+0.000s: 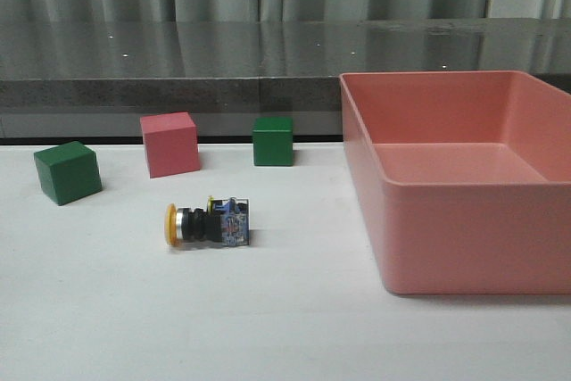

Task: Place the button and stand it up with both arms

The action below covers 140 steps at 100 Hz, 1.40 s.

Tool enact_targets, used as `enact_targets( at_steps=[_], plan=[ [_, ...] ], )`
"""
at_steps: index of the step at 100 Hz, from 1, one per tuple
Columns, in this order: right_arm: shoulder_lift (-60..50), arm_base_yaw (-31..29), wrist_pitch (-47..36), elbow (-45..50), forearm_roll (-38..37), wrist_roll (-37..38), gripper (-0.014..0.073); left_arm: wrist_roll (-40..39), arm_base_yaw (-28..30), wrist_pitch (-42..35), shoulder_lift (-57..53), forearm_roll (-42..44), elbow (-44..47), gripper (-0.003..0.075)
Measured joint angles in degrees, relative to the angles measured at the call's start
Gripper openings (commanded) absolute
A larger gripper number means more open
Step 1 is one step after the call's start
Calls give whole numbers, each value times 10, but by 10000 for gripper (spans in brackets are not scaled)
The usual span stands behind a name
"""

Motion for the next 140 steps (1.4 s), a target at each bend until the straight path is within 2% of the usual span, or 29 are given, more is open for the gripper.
enact_targets(
  at_steps=[20, 43, 70, 102, 114, 124, 140],
  plan=[
    [-135, -9, -94, 136, 1, 13, -109, 0, 0, 0, 0, 0, 0, -19],
    [-272, -9, -118, 237, 2, 14, -109, 0, 0, 0, 0, 0, 0, -19],
    [-384, -9, -118, 282, 2, 14, -109, 0, 0, 0, 0, 0, 0, -19],
    [-395, -9, -110, 283, 2, 15, -109, -1, 0, -16, 0, -40, 0, -19],
    [-395, -9, -103, 284, 2, 15, -109, -1, 0, 61, 0, -83, -33, -19],
    [-395, -9, -101, 284, 2, 15, -109, -1, 0, 143, 18, -126, -112, -19],
    [-395, -9, -100, 284, 2, 15, -109, -2, 0, 240, 124, -146, -247, -19]
  ],
)
